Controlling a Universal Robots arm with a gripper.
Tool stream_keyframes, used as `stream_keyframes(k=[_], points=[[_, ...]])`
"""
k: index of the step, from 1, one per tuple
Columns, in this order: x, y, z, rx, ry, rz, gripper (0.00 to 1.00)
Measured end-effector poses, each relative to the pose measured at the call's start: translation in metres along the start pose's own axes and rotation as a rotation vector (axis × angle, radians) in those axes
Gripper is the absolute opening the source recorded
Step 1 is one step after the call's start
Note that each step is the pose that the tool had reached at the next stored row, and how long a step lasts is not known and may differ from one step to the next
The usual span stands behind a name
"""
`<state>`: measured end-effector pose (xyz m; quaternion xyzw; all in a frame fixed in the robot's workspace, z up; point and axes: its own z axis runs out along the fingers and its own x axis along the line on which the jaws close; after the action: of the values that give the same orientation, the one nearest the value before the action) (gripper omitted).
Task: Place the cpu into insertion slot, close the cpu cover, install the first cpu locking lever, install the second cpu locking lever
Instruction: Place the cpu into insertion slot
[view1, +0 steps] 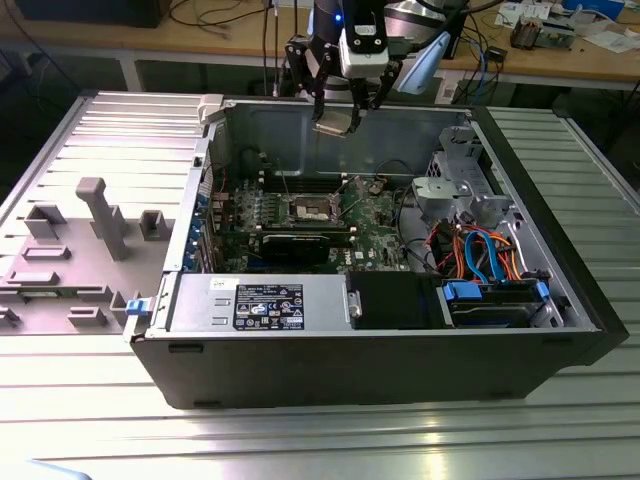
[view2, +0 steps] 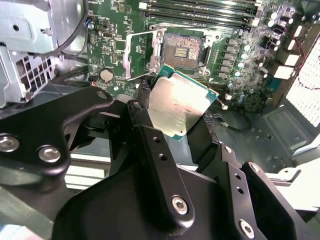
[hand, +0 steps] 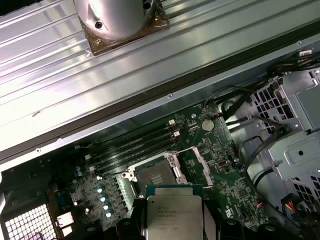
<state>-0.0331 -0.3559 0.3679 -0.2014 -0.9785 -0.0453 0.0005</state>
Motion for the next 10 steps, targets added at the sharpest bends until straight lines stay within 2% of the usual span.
stream_keyframes(k=[10], points=[[0.0, 0.0, 0.0, -0.0002, -0.0008, 0.01, 0.55]])
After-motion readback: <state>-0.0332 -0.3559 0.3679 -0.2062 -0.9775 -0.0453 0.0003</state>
